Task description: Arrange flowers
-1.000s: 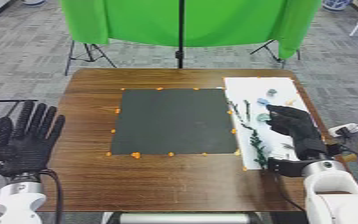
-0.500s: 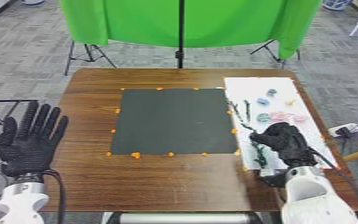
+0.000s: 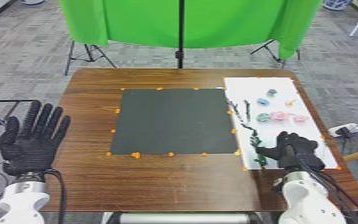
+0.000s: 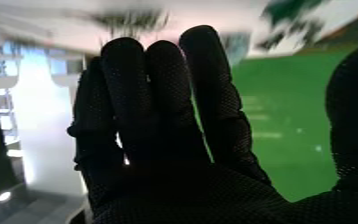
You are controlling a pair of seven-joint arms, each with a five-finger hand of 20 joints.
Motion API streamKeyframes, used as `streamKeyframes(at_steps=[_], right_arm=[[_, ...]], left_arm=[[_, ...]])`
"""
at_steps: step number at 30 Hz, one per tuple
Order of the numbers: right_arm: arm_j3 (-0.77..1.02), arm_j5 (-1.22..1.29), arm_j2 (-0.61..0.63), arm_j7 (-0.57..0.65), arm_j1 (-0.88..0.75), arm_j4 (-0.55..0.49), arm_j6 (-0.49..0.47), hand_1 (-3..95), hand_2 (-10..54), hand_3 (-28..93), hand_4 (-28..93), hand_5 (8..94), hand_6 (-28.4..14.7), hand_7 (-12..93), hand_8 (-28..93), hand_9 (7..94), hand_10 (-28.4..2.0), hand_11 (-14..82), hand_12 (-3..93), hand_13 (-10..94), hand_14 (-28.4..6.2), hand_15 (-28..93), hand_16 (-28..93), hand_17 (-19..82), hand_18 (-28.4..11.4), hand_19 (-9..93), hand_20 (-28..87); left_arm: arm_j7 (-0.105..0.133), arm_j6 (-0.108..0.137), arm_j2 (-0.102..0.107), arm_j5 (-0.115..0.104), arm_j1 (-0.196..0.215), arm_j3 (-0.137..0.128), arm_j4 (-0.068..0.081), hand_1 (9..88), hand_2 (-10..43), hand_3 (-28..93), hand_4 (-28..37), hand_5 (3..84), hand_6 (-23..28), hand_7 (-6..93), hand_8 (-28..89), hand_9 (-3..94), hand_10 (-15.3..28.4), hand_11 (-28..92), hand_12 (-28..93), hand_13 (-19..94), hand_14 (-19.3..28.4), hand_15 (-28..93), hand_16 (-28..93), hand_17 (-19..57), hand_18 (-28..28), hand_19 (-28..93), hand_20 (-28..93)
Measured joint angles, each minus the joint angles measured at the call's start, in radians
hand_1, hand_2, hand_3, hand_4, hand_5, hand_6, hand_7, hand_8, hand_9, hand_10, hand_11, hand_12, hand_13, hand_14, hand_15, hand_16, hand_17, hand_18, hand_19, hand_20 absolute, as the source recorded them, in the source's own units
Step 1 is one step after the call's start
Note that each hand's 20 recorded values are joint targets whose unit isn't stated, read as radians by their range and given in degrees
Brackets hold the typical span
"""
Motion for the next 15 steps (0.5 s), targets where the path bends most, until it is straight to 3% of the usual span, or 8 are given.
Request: streamKeyframes(at_steps=[3,6,11,14,15], right_arm=[[-0.027,0.0,0.001,-0.001,0.007,0.022,0.008,26.0,-9.5,74,-28,62.5,-5.6,34,-17,55.2,-20.7,53.0,27.0,48,-20.0,68,19,21,-26.6,79,33],[-0.041,-0.007,0.001,-0.004,0.016,0.039,0.021,31.0,-9.5,77,-28,63.8,-5.2,32,-16,56.6,-20.1,52.2,26.1,50,-19.3,67,18,22,-26.5,80,33],[-0.071,-0.033,0.006,-0.005,0.039,0.067,0.048,42.2,-9.5,82,-28,71.6,-2.1,29,-16,66.1,-16.9,46.0,23.8,59,-15.8,63,19,26,-25.8,81,31],[-0.11,-0.037,0.018,0.003,0.058,0.09,0.1,48.1,-9.5,76,-28,74.2,-2.1,28,-4,72.9,-15.0,37.0,31.6,62,-14.6,60,21,27,-25.9,82,30],[-0.121,-0.038,0.021,0.006,0.063,0.093,0.109,53.1,-9.5,71,-28,76.2,-2.2,30,-1,77.0,-14.0,30.1,38.1,65,-13.8,58,24,28,-26.0,83,30]], left_arm=[[-0.004,0.0,0.0,-0.001,0.001,0.0,-0.001,28.0,14.4,74,-28.3,44.3,8.2,7.7,-9,37.7,13.6,15,7,25,13.0,24,-7,-6.1,11.6,30,10],[-0.009,0.0,0.0,-0.001,0.002,0.0,-0.001,28.0,14.5,74,-28.3,44.3,8.2,7.7,-9,37.8,13.6,15,7,26,13.0,24,-7,-6.1,11.5,30,10],[-0.019,0.0,0.0,-0.003,0.008,-0.002,-0.003,28.0,14.4,75,-28.3,44.6,8.3,7.8,-8,38.1,13.8,15,7,26,13.1,24,-7,-6.1,11.6,30,10],[-0.023,0.002,-0.002,-0.01,0.013,-0.002,-0.007,28.0,14.3,75,-28.3,44.7,8.5,7.8,-9,38.2,13.8,15,7,26,13.1,24,-7,-6.1,11.6,30,10],[-0.024,0.002,-0.002,-0.013,0.014,-0.002,-0.007,28.0,14.2,75,-28.3,44.7,8.5,7.8,-9,38.2,13.9,15,7,26,13.1,24,-7,-6.1,11.7,30,10]])
